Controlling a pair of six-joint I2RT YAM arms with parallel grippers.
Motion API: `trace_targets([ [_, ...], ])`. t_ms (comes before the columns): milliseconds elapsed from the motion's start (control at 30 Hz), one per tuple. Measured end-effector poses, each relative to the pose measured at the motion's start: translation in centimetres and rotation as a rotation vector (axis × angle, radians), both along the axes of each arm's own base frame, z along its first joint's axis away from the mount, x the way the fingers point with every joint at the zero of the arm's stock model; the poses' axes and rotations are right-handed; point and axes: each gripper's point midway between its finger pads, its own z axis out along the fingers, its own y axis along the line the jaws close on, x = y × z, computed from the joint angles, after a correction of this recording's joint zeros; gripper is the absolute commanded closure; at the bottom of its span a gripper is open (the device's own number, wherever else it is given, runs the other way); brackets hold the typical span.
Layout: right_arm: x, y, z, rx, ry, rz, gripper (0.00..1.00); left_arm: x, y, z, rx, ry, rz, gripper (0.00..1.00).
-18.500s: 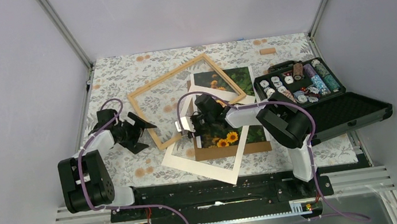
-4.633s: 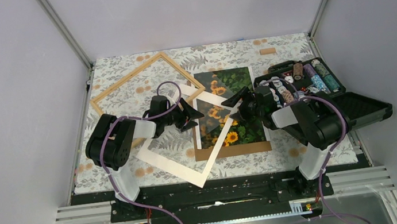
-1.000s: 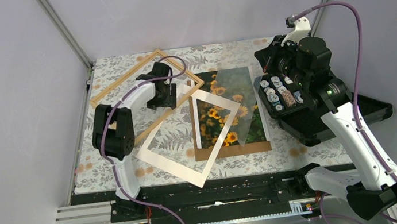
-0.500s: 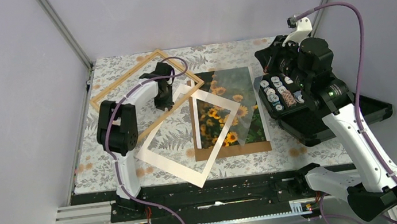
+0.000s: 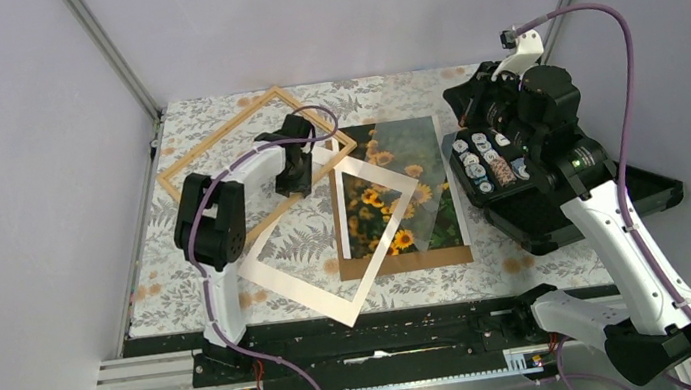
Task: Put the photo into the frame
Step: Move the photo frame to the center of the board.
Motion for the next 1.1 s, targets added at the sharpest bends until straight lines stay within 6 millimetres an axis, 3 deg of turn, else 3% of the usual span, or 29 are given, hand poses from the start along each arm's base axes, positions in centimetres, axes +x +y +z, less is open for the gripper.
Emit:
trace_targets([
  [67,0.0,0.0,0.0,0.003,0.002,0.000,1.00,0.0,0.0,0.1,-0.009,0.006,0.007,0.70],
  [167,0.0,0.0,0.0,0.007,0.003,-0.001,1.00,-0.1,-0.1,0.2,-0.007,0.017,-0.010,0.77],
  [300,0.0,0.0,0.0,0.016,0.007,-0.004,1.00,0.4,-1.9,0.5,-0.072,0.029,0.001,0.88],
  [567,0.6,0.0,0.5,0.021,0.023,-0.024,1.00,0.8,-5.6,0.8,-0.249,0.046,0.116,0.88],
  [767,1.0,0.1,0.9,0.020,0.026,-0.024,1.00,2.5,-8.4,1.1,-0.352,0.058,0.135,0.88],
  [833,1.1,0.2,0.8,0.019,0.031,-0.023,1.00,3.0,-9.7,1.4,-0.399,0.055,0.131,0.80],
  [900,1.1,0.2,0.8,0.018,0.036,-0.021,1.00,3.1,-10.8,1.4,-0.424,0.058,0.119,0.54],
  [933,1.2,0.3,1.0,0.017,0.038,-0.020,1.00,3.1,-11.6,1.5,-0.448,0.061,0.113,0.47],
  [1100,1.4,0.4,2.1,0.007,0.027,-0.014,1.00,2.1,-16.0,2.9,-0.590,0.087,0.041,0.24],
])
